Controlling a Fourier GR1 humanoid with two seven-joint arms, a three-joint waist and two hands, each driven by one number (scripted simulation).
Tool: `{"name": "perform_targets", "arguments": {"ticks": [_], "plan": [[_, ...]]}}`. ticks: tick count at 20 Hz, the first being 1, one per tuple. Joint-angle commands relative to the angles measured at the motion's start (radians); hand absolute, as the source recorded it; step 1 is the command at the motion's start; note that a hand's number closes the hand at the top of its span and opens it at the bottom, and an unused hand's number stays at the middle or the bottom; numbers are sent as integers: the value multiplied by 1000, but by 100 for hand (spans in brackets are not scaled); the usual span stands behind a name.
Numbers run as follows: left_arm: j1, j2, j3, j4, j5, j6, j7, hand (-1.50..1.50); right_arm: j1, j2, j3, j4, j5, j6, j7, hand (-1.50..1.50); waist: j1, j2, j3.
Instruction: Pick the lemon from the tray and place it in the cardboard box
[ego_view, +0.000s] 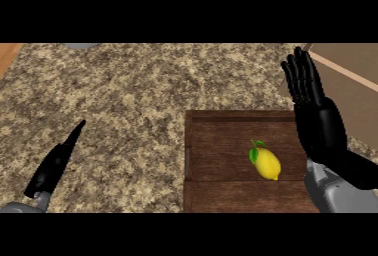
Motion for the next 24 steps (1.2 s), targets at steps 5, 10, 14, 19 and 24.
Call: {"name": "perform_targets", "arguments": {"ticks": [5,10,14,19,24], "plan": [[-95,-13,36,-194,19,-40,-199,0,-138,-252,-108,-128,-146,262,154,-150,-34,-36,21],[-160,-42,38,-230,67,-111,-244,0,-116,-516,-200,-6,-106,478,78,-150,-22,-22,25],[-175,-50,54,-191,77,-142,-269,0,-78,-595,-193,50,29,589,-190,-150,-8,-19,26],[-171,-87,54,-149,46,-145,-328,0,-98,-634,-141,2,196,596,-283,-150,-4,-21,24],[-159,-70,74,-168,73,-180,-304,0,-70,-740,-51,-73,372,649,-217,-150,1,-25,24]]}}
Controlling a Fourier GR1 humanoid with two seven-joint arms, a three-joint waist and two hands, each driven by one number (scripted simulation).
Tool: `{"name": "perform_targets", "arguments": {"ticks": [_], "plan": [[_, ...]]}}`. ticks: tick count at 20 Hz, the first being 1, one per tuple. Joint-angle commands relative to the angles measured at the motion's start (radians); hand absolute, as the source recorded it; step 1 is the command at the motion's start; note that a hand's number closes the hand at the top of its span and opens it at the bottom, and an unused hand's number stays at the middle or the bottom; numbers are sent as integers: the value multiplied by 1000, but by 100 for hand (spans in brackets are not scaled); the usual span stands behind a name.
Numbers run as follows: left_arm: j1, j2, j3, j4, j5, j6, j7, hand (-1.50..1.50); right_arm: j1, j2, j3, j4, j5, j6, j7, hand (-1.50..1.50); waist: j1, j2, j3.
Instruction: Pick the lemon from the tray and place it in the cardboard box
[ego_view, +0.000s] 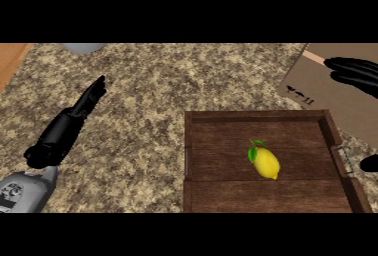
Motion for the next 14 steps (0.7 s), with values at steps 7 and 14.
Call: {"name": "perform_targets", "arguments": {"ticks": [7,14], "plan": [[5,-9,30,40,-16,-30,-35,0,-33,-71,220,-325,206,184,302,-150,0,-4,-1],[-24,-69,-4,-5,-76,5,41,0,-29,29,364,-487,325,292,619,-150,-3,-4,0]]}}
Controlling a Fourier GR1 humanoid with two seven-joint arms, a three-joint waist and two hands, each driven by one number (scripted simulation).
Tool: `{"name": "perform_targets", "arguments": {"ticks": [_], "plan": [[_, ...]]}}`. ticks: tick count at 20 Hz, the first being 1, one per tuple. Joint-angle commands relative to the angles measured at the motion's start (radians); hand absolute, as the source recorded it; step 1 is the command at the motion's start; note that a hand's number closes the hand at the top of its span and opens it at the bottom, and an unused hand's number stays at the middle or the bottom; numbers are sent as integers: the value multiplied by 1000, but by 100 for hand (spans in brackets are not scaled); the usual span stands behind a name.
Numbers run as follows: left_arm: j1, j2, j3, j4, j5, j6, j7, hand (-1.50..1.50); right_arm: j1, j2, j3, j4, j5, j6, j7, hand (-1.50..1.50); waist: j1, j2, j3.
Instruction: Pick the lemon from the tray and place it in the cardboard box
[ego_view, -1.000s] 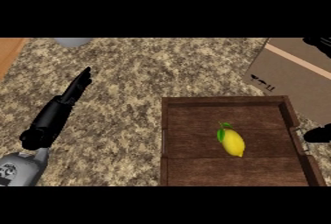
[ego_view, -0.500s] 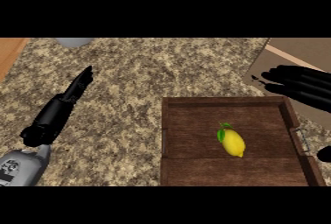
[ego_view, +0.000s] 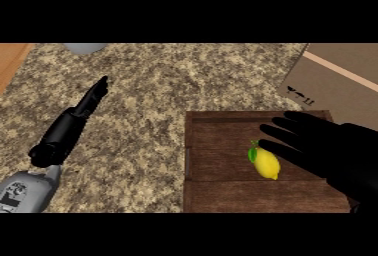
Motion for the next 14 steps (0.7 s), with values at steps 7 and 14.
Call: {"name": "perform_targets", "arguments": {"ticks": [7,14], "plan": [[-51,-36,63,51,-24,-73,12,0,73,160,83,-112,86,180,261,-150,-5,2,1],[-31,-76,82,59,-72,-88,-7,0,80,287,237,-79,308,175,320,-150,-1,3,2]]}}
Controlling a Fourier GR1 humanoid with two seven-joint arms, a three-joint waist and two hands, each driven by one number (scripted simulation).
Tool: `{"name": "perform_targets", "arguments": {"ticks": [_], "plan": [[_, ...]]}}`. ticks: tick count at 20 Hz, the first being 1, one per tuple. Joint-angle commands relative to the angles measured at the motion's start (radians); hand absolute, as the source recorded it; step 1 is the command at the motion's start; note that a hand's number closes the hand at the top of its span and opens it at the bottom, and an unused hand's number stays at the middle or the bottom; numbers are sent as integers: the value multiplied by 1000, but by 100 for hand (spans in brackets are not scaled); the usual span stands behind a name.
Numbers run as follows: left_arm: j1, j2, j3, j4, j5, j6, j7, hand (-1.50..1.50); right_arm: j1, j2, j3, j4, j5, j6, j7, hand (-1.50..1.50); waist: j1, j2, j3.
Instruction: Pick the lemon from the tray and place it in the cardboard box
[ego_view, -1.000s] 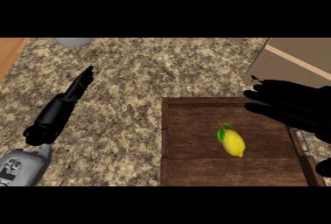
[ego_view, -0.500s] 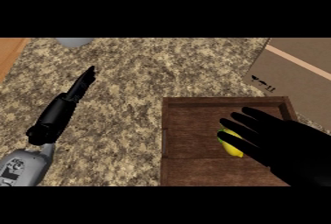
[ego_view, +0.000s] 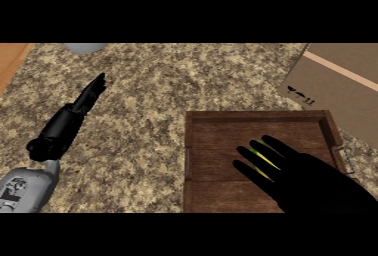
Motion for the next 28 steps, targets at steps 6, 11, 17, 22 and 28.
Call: {"name": "perform_targets", "arguments": {"ticks": [6,11,17,22,28], "plan": [[29,-31,51,-37,-32,-58,5,0,12,99,46,145,244,-84,-118,-150,3,1,1],[38,-58,67,-64,-68,-69,22,0,18,106,26,160,318,-48,-157,-150,3,0,0],[51,-112,44,-69,-120,-56,31,0,11,62,-60,277,374,-117,-286,-150,2,1,1],[-23,-98,132,28,-101,-127,8,0,58,153,12,311,472,-137,-314,-150,-2,1,0],[21,-128,123,-178,-104,-117,157,0,67,204,-3,379,527,-149,-332,-150,3,-1,1]]}}
